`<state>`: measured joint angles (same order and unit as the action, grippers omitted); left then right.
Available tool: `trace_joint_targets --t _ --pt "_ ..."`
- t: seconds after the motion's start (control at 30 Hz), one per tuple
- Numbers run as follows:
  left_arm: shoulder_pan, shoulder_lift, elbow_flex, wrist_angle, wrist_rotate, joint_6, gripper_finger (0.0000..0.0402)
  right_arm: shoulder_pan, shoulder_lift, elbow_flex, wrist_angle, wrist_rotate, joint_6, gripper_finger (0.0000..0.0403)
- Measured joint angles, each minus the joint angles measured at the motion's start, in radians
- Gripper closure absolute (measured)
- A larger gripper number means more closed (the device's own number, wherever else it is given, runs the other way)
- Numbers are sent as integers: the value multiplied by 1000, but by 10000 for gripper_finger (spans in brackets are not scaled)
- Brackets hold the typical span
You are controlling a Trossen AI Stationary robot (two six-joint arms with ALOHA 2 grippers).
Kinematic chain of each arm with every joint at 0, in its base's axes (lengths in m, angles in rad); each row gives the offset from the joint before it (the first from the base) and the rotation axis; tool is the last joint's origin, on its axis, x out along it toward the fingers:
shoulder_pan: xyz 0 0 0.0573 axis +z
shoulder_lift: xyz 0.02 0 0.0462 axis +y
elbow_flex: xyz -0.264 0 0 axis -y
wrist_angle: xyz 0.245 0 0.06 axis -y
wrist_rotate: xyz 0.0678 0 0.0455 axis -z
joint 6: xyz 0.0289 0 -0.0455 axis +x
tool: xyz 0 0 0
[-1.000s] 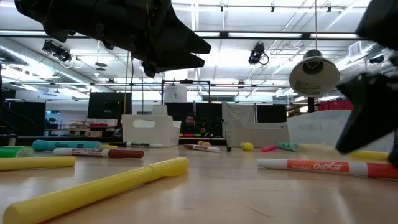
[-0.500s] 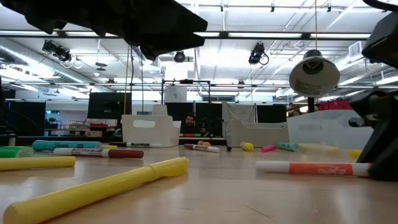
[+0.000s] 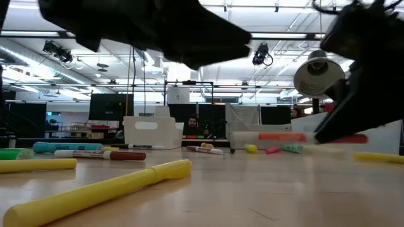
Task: Pick & Place Markers
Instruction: Put the orange marker pen into the white bin
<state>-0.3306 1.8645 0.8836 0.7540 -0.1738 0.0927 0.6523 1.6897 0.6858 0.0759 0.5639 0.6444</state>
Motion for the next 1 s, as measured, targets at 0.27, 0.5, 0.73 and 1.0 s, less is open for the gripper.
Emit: trace_joint_targets --t 0.27,0.5,0.73,1.0 --pt "29 102 185 -371 -9 54 135 -60 -14 2 36 -60 -59 377" --pt "33 131 210 -425 -13 48 143 -61 -15 3 77 -60 -78 376" --pt "33 131 210 -440 -16 31 212 -60 -16 3 113 -58 -85 375" --pt "33 131 210 -447 -16 22 280 -60 -16 4 131 -56 -88 374"
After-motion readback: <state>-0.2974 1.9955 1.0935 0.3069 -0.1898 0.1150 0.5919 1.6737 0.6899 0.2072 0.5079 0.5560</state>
